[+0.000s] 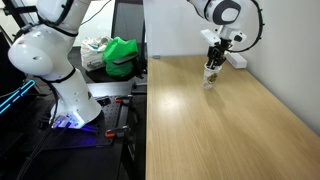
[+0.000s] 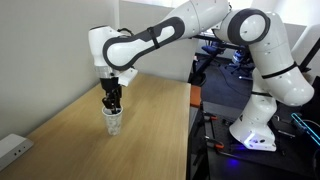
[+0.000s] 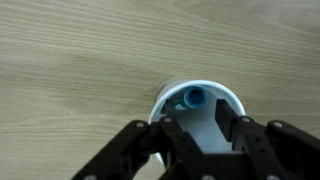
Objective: Take the green marker out of the cup and place it on the table
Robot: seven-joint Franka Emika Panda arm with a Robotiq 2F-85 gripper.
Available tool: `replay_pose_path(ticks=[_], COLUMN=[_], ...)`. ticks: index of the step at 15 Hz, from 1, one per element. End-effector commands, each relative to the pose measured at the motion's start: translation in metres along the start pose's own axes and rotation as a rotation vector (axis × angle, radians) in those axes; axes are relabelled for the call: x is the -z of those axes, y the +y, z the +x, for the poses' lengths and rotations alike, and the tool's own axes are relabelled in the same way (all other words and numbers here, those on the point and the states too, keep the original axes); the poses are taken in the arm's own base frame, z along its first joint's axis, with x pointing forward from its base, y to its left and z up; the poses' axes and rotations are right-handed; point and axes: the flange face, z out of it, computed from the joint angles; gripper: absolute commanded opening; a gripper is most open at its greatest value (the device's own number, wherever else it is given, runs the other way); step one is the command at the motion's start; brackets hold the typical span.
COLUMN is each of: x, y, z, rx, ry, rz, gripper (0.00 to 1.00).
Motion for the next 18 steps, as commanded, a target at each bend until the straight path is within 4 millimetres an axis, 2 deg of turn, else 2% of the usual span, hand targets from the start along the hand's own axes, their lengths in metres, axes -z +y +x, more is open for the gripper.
replay_pose_path(ticks=[1,3,4,5,6,7,8,10,12,18], x=[0.0035,0.0025,0.0027,0.0028,0.0031,0.0033,0.0037,0.0044,0.0058,0.0084], y=[-0.0002,0.0002,0.0,-0.0001,-0.0003,-0.0003,-0.0006,-0.0008,-0.0011,-0.0007], z=[0.006,0.0073,0.008,0.0086,0.0095,0.0101,0.0109,0.012,0.0134,0.0156], rx=[-0.017,-0.016,-0.015,-0.016,-0.016,-0.015,-0.015,-0.014,-0.014,-0.015], ry=[-0.027,-0.032,-0.035,-0.036,-0.036,-0.037,-0.035,-0.035,-0.03,-0.027], rz=[-0.02,-0.02,-0.02,-0.021,-0.02,-0.02,-0.02,-0.02,-0.02,-0.019], gripper=[0.46,0.46,0.39,0.38,0.24,0.22,0.13,0.05,0.0,0.0])
